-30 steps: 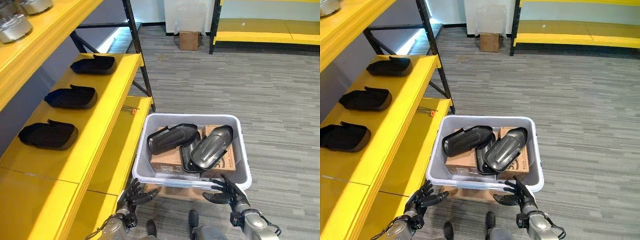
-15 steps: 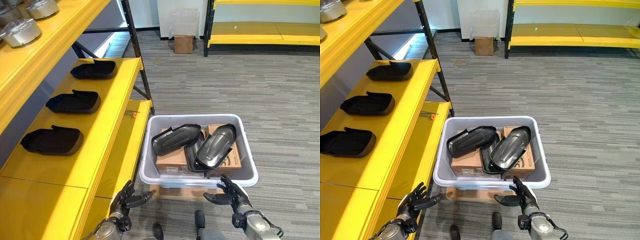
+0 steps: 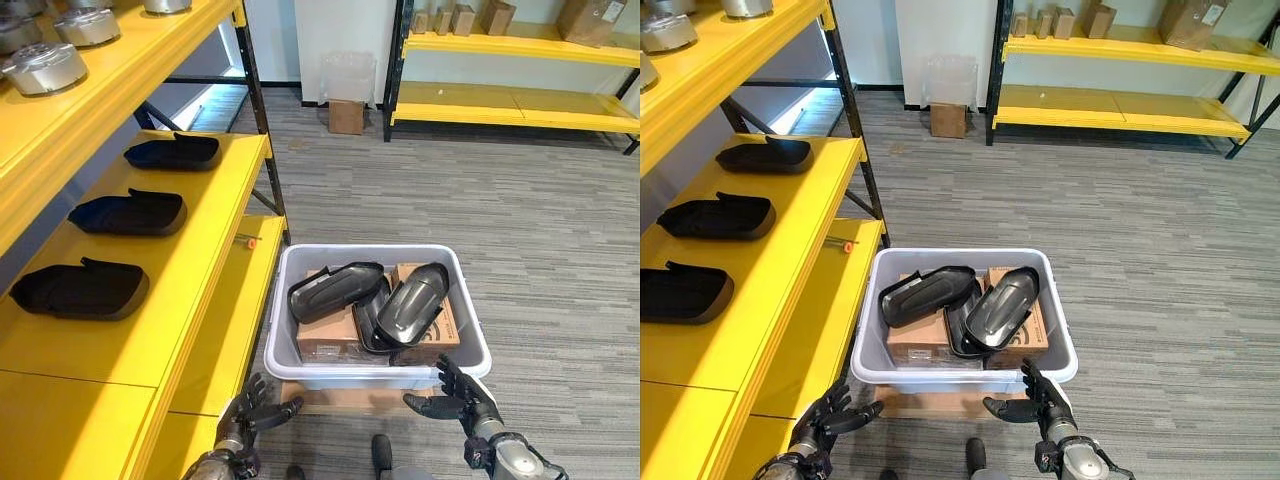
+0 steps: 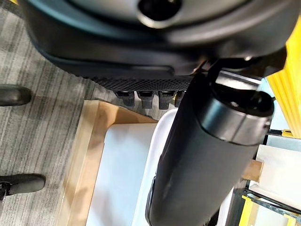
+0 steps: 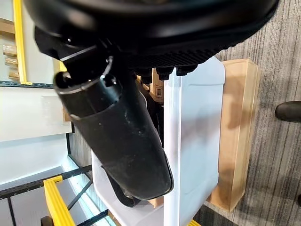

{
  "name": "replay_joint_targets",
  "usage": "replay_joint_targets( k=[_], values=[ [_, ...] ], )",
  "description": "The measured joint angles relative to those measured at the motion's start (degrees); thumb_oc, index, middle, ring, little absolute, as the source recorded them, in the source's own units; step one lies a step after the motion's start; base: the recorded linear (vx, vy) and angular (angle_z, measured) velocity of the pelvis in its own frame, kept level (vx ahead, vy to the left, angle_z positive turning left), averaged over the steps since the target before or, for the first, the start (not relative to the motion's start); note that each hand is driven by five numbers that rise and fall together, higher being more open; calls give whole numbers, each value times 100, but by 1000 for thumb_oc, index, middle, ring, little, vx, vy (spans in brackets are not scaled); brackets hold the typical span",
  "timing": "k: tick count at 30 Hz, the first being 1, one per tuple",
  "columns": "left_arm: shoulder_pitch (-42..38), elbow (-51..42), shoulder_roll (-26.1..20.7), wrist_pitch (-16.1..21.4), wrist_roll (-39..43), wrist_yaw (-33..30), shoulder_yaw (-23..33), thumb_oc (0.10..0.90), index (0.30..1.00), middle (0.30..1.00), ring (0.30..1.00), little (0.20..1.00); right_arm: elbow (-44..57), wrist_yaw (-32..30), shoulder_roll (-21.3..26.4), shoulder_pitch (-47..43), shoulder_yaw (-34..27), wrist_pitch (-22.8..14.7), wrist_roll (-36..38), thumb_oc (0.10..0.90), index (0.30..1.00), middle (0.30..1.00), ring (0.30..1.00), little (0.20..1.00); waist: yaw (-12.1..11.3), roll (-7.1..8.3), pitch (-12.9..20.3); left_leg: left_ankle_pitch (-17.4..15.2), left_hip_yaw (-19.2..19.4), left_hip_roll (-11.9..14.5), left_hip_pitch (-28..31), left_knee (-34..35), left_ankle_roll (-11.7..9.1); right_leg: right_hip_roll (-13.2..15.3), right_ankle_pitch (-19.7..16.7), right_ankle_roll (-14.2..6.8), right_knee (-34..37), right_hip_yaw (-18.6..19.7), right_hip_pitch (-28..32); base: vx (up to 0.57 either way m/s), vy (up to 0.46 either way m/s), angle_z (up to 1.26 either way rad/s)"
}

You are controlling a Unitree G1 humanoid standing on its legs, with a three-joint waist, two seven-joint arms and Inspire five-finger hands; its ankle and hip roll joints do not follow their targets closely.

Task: Move parts from the plastic box to the shelf.

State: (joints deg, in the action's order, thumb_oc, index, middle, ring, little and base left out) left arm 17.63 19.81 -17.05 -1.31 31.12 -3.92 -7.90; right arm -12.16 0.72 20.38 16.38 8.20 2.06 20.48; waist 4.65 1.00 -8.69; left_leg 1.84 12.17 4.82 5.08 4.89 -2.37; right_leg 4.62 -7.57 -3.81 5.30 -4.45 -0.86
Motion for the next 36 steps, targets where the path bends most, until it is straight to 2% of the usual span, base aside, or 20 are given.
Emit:
replay_joint_targets(
  k=[4,6,11,21,24,26,31,36],
  values=[
    [280,-302,55,-29,19,-29,462,900,1000,1000,1000,1000,367,43,2,214,-241,4,13,900,1000,1000,1000,1000,-29,-11,14,-1,-4,-3,-9,2,0,4,0,5,3,3,-6,-5,27,0],
    [506,-823,211,14,34,-28,730,900,1000,1000,1000,1000,826,107,18,490,-464,-6,53,900,1000,1000,1000,1000,-19,-10,13,-1,-15,-5,-24,1,1,8,1,3,3,-9,-15,-1,2,2],
    [496,-1098,219,133,229,-38,907,900,1000,1000,1000,1000,1043,169,73,517,-709,-115,62,900,1000,1000,1000,1000,-22,-5,21,4,-115,-4,-95,1,-3,13,5,6,2,-80,-16,7,0,8],
    [338,-1629,199,282,243,-29,901,900,1000,1000,1000,1000,1218,195,184,453,-718,-208,99,900,1000,1000,1000,1000,-25,-22,28,29,-234,-4,-215,0,2,27,18,1,4,-210,-98,14,-8,7],
    [86,-1608,-6,296,231,-34,730,900,1000,1000,1000,1000,1218,188,294,250,-701,-210,99,900,1000,1000,1000,1000,-24,-45,29,34,-260,-4,-264,0,-1,27,32,20,5,-229,-134,23,-10,4],
    [-190,-1592,-223,317,201,-29,566,900,1000,1000,1000,1000,1216,182,407,-11,-656,-264,97,900,1000,1000,1000,1000,-23,-60,29,69,-259,-4,-361,-3,-14,26,9,14,5,-231,-226,-22,-9,0],
    [-879,-1584,-280,433,161,-76,404,900,1000,1000,1000,1000,1193,88,840,-738,-443,-315,92,900,1000,1000,1000,1000,-21,-80,12,197,-238,-9,-740,-24,-38,33,-83,13,5,-221,-615,-47,-18,-1],
    [-1169,-1613,-290,518,-51,-85,158,900,1000,1000,1000,1000,1171,-82,930,-1194,-424,-391,96,900,1000,1000,1000,1000,-23,-187,-209,232,-238,3,-934,-23,-53,15,-127,49,7,-225,-814,-34,-26,-1]
  ],
)
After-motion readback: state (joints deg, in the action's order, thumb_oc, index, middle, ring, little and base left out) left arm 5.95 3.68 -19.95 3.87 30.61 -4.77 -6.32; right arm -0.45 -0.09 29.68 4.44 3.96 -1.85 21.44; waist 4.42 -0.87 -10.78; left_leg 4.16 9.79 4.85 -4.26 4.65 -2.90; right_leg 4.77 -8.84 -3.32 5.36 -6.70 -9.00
